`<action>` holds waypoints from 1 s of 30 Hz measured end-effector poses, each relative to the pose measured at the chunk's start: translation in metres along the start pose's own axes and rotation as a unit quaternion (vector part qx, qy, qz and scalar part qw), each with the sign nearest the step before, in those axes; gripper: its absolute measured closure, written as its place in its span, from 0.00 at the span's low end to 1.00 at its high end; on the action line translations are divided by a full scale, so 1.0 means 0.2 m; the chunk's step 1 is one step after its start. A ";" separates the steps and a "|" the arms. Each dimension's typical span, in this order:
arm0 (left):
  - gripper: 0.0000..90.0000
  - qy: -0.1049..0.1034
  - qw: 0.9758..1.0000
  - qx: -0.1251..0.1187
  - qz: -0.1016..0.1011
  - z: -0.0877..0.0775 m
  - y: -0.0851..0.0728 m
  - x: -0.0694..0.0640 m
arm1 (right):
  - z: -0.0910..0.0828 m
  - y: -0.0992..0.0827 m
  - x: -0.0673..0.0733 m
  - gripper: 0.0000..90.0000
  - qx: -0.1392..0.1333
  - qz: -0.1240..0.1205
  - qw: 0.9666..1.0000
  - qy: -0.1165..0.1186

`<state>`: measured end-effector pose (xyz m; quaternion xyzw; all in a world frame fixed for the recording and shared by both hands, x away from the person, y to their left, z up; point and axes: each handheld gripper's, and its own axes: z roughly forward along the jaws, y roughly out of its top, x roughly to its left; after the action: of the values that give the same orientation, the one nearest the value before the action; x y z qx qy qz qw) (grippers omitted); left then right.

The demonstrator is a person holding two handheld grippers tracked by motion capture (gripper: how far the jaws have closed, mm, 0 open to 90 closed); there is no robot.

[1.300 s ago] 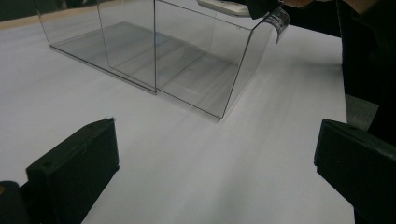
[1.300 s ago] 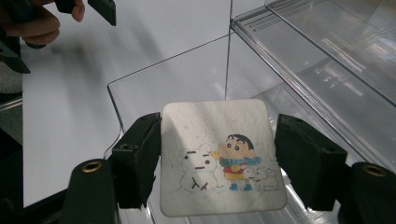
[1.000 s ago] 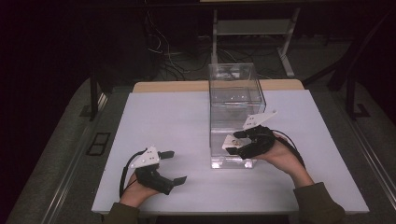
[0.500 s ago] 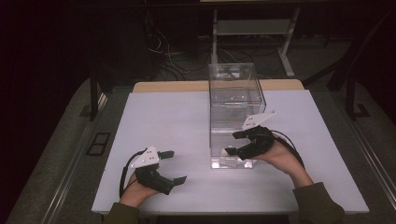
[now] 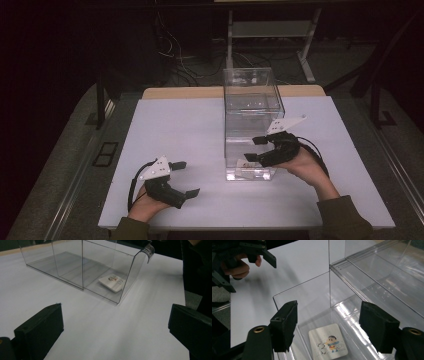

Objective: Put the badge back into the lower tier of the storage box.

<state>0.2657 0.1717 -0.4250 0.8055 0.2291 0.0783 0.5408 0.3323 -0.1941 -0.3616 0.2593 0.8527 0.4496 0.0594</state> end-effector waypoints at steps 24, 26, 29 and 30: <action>0.00 0.000 1.000 -0.002 -0.001 0.00 0.00 0.00 | -0.13 -0.05 -0.05 0.30 -0.041 0.020 0.999 0.007; 0.00 0.000 1.000 -0.003 -0.002 0.00 0.00 0.00 | -0.14 -0.05 -0.05 0.29 -0.044 0.019 0.999 0.008; 0.00 0.001 1.000 -0.003 -0.004 0.00 0.00 0.00 | -0.16 -0.06 -0.06 0.29 -0.052 0.020 0.998 0.005; 0.00 0.001 1.000 -0.003 -0.004 0.00 0.00 0.01 | -0.17 -0.07 -0.07 0.29 -0.053 0.020 0.998 0.005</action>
<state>0.2663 0.1730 -0.4254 0.8028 0.2323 0.0778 0.5435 0.3271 -0.2315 -0.3542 0.2710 0.8226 0.4963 0.0596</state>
